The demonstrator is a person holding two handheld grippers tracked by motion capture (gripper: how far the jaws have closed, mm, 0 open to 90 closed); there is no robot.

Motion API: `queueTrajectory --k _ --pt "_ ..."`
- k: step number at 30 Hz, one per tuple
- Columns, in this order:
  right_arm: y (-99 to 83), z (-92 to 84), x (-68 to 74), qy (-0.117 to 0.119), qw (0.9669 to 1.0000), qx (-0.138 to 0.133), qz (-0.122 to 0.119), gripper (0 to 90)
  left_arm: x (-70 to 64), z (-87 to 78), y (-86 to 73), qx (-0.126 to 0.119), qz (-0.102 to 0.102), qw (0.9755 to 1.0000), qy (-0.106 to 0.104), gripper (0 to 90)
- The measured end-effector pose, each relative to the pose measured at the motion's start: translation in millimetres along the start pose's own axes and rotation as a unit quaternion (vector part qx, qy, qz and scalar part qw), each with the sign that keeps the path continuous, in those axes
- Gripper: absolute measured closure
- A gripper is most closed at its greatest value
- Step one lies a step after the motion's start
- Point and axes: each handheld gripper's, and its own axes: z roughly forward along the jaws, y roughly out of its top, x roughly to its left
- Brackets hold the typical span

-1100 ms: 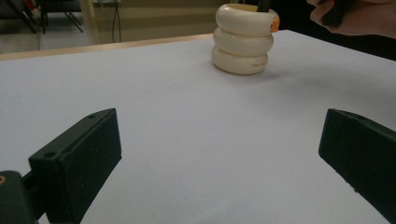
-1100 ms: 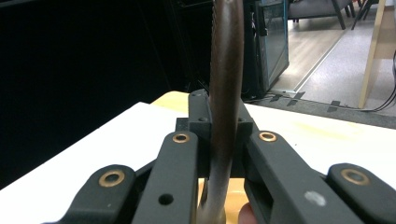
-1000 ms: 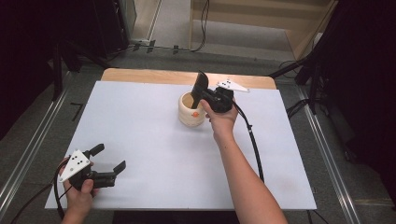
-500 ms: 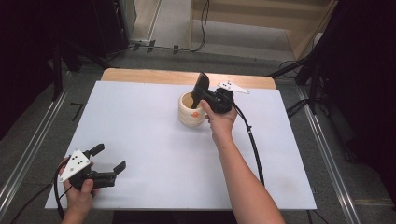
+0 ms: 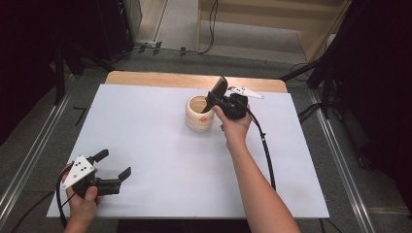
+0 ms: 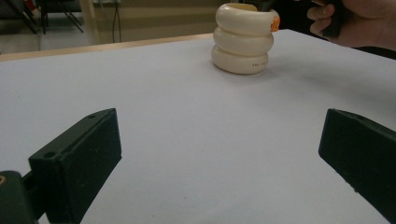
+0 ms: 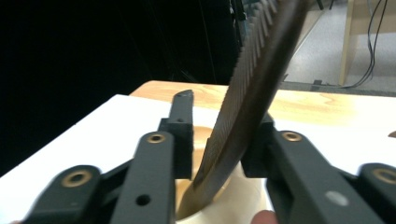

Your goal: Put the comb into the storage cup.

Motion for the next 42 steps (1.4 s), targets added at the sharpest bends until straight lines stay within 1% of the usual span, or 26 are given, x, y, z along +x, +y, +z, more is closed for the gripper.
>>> queueTrajectory --k 3,8,10,12,16,18,19,20,21,22,23,25,28,29,32,37,42 --pt "-1.2 -0.6 -1.0 -0.004 0.9999 0.013 -0.004 60.0 -0.4 -0.1 0.1 0.002 0.001 1.0000 0.002 0.0" --pt "-0.8 -4.7 -1.4 -0.009 0.9997 0.019 -0.013 47.9 -0.1 0.2 0.1 0.002 0.001 1.0000 0.001 0.0" --pt "0.2 -7.0 -1.9 -0.009 0.9996 0.023 -0.014 38.8 -0.1 0.1 0.1 0.001 0.001 1.0000 0.001 0.0" --pt "1.3 -9.7 -2.0 -0.009 0.9995 0.027 -0.015 32.7 -0.2 0.1 0.1 0.001 0.001 1.0000 0.002 0.0" --pt "3.5 -16.6 -1.5 -0.005 0.9996 0.021 -0.021 21.1 -0.4 -0.2 -0.1 0.000 -0.001 1.0000 0.001 0.0" --pt "4.7 -19.6 -0.3 -0.006 0.9995 0.018 -0.027 14.6 -0.3 -0.3 0.0 -0.001 -0.001 1.0000 0.001 0.0" --pt "5.3 -21.1 0.5 -0.005 0.9992 0.019 -0.035 9.5 -0.1 -0.3 0.0 -0.001 -0.001 1.0000 0.001 0.0" --pt "5.8 -22.8 1.7 -0.001 0.9989 0.022 -0.041 6.9 -0.2 -0.3 0.0 -0.001 -0.001 1.0000 0.000 0.0" --pt "6.3 -24.6 2.5 -0.001 0.9987 0.021 -0.048 6.5 -0.4 -0.4 0.0 -0.001 -0.001 1.0000 0.000 0.0" --pt "6.7 -26.6 3.6 -0.001 0.9984 0.022 -0.052 2.2 -0.5 -0.5 0.0 -0.001 -0.001 1.0000 0.000 0.0" --pt "7.1 -28.3 4.0 0.003 0.9983 0.022 -0.055 0.0 -0.6 -0.5 0.0 -0.001 -0.001 1.0000 0.000 0.0" --pt "7.1 -31.8 4.9 0.010 0.9980 0.020 -0.059 0.0 -0.6 -0.4 0.0 -0.001 -0.001 1.0000 0.000 0.0" --pt "5.7 -36.8 7.8 0.005 0.9971 0.019 -0.074 0.0 -0.7 -0.2 0.0 0.000 0.000 1.0000 0.000 0.0" --pt "5.0 -38.0 7.9 0.008 0.9968 0.020 -0.077 0.0 -0.8 -0.2 0.1 0.000 0.001 1.0000 0.000 0.0" --pt "3.0 -41.7 8.0 0.004 0.9964 0.021 -0.082 0.0 -0.8 -0.3 0.2 0.001 0.001 1.0000 0.001 0.0" --pt "-0.8 -47.9 6.0 0.007 0.9966 0.021 -0.079 0.0 -0.8 -0.3 0.1 0.000 0.001 1.0000 0.001 0.0" --pt "-4.5 -53.4 6.1 0.005 0.9959 0.023 -0.087 0.0 -0.8 -0.2 0.0 0.001 0.001 1.0000 0.002 0.0"
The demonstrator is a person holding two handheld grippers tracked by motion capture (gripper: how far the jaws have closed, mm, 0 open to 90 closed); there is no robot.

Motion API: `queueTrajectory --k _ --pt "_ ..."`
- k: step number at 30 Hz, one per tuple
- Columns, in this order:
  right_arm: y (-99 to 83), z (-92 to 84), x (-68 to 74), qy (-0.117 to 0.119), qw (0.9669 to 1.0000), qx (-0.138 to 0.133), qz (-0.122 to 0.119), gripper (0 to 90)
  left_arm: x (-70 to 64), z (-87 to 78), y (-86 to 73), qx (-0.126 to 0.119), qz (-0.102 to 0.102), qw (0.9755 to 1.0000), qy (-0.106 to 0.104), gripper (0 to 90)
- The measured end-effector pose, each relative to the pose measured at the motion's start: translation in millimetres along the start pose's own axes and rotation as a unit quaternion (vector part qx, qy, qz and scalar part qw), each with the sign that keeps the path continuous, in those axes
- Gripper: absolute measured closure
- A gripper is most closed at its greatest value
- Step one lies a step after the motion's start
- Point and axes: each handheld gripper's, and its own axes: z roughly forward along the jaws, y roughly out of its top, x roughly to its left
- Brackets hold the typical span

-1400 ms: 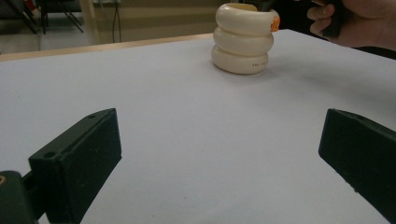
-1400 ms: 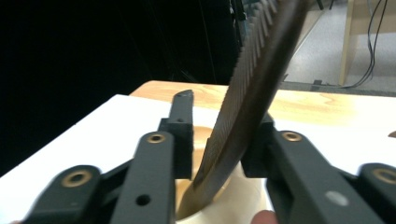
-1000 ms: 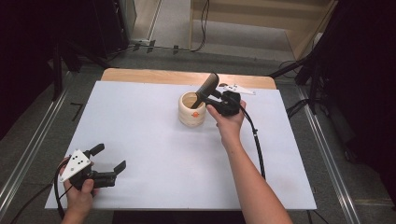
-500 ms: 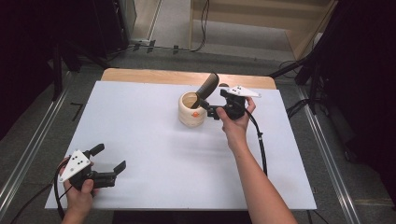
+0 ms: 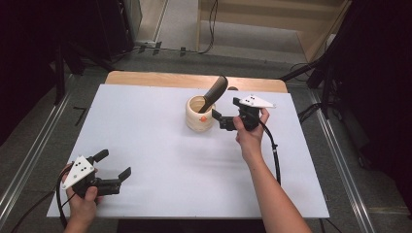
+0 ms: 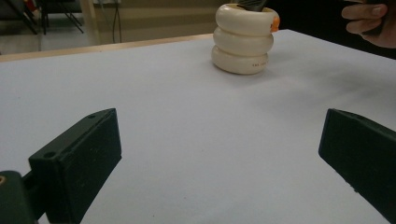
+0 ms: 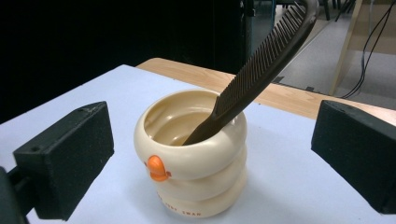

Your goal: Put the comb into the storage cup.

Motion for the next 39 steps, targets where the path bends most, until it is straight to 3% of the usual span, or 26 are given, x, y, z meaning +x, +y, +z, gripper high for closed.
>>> queueTrajectory --k 13,39 --pt "-12.2 -15.0 1.8 0.002 0.9999 0.000 -0.013 0.0 0.2 0.0 -0.1 0.001 0.001 1.0000 0.001 0.0" --pt "-35.1 -48.5 -1.4 0.002 0.9998 -0.010 -0.016 0.0 -1.1 0.7 -0.3 0.001 0.003 1.0000 0.002 0.0"
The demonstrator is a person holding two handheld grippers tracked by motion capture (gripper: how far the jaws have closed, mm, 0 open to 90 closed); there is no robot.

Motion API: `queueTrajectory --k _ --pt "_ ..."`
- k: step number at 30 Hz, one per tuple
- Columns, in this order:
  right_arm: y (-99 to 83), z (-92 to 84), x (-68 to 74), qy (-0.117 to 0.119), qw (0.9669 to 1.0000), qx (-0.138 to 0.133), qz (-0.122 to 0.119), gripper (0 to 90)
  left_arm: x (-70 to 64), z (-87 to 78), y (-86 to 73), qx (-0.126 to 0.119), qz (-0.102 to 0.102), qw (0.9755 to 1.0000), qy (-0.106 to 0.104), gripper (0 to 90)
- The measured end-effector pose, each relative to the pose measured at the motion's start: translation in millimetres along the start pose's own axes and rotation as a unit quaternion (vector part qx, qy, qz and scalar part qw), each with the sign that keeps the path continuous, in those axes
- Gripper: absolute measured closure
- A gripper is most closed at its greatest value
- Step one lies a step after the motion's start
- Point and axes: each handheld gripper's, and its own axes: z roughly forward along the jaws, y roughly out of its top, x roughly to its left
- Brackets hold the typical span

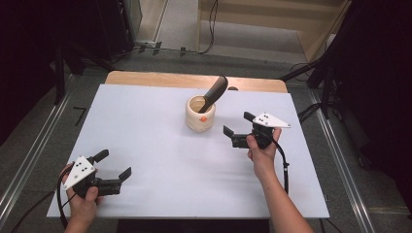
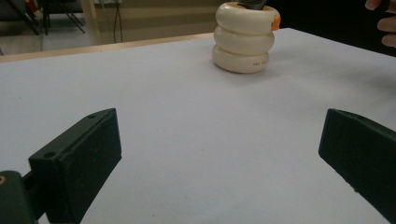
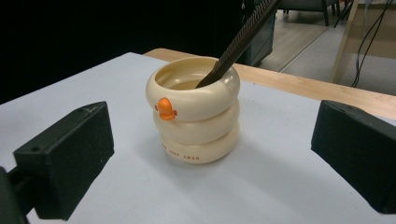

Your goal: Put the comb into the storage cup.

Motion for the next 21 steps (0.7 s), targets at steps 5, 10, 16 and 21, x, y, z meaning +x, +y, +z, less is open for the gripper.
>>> queueTrajectory --k 5,10,16,21 --pt "-3.4 -7.5 -1.4 -0.002 1.0000 -0.002 0.000 0.0 0.0 0.0 0.0 0.000 0.000 1.0000 0.000 0.0" --pt "-6.3 -15.0 -3.2 -0.002 1.0000 -0.004 0.000 0.0 0.0 0.0 0.0 0.001 0.002 1.0000 0.000 0.0" --pt "-11.0 -23.7 -6.8 -0.005 1.0000 -0.007 -0.001 0.0 0.1 -0.1 0.0 0.001 0.002 1.0000 0.001 0.0" --pt "-15.3 -33.0 -12.0 -0.007 0.9999 -0.010 0.001 0.0 0.0 -0.1 0.0 0.001 0.002 1.0000 0.001 0.0"
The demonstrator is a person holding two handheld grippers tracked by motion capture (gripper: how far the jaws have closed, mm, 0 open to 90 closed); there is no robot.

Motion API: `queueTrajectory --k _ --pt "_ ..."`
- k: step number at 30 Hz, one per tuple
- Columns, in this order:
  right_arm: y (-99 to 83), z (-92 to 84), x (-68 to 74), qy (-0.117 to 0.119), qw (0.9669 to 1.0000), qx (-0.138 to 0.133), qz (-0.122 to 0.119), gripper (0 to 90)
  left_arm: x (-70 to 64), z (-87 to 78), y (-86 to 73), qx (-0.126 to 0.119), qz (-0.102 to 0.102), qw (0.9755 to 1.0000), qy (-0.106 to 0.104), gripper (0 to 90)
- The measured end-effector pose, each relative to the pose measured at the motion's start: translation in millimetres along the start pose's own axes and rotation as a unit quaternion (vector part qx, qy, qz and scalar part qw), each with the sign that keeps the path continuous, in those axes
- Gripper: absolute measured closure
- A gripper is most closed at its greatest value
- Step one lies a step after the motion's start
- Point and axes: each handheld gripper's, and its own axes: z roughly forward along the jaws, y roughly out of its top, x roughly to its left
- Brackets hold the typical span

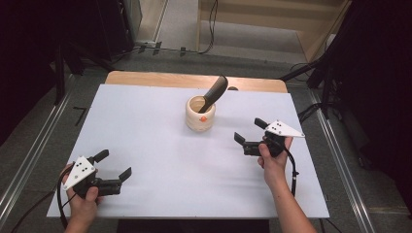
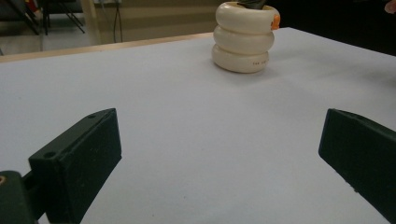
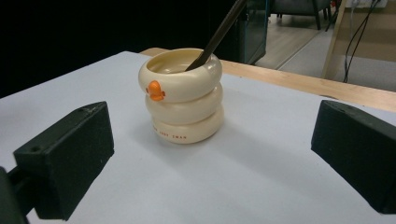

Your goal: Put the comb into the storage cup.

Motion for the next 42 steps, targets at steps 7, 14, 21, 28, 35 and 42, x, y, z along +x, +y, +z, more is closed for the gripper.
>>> queueTrajectory --k 7,14,21,28,35,42 --pt "-5.2 -12.9 -5.5 -0.006 1.0000 -0.001 -0.001 0.0 0.0 0.0 0.0 0.000 0.000 1.0000 0.000 0.0" --pt "-10.6 -26.4 -11.0 -0.015 0.9999 0.000 -0.005 0.0 0.1 0.0 -0.1 0.001 0.000 1.0000 0.001 0.0" --pt "-15.8 -40.7 -18.0 -0.019 0.9998 -0.004 -0.003 0.0 0.0 0.0 -0.1 0.001 0.001 1.0000 0.001 0.0" --pt "-22.0 -53.5 -24.1 -0.027 0.9996 -0.003 -0.002 0.0 -0.1 0.0 -0.2 0.002 0.000 1.0000 0.002 0.0" --pt "-30.5 -65.1 -26.3 -0.037 0.9993 -0.001 -0.001 0.0 -0.6 -0.1 -0.2 0.003 0.000 1.0000 0.003 0.0" --pt "-38.3 -78.0 -29.3 -0.045 0.9990 -0.002 0.005 0.0 -0.4 -0.2 -0.2 0.003 -0.001 1.0000 0.003 0.0"
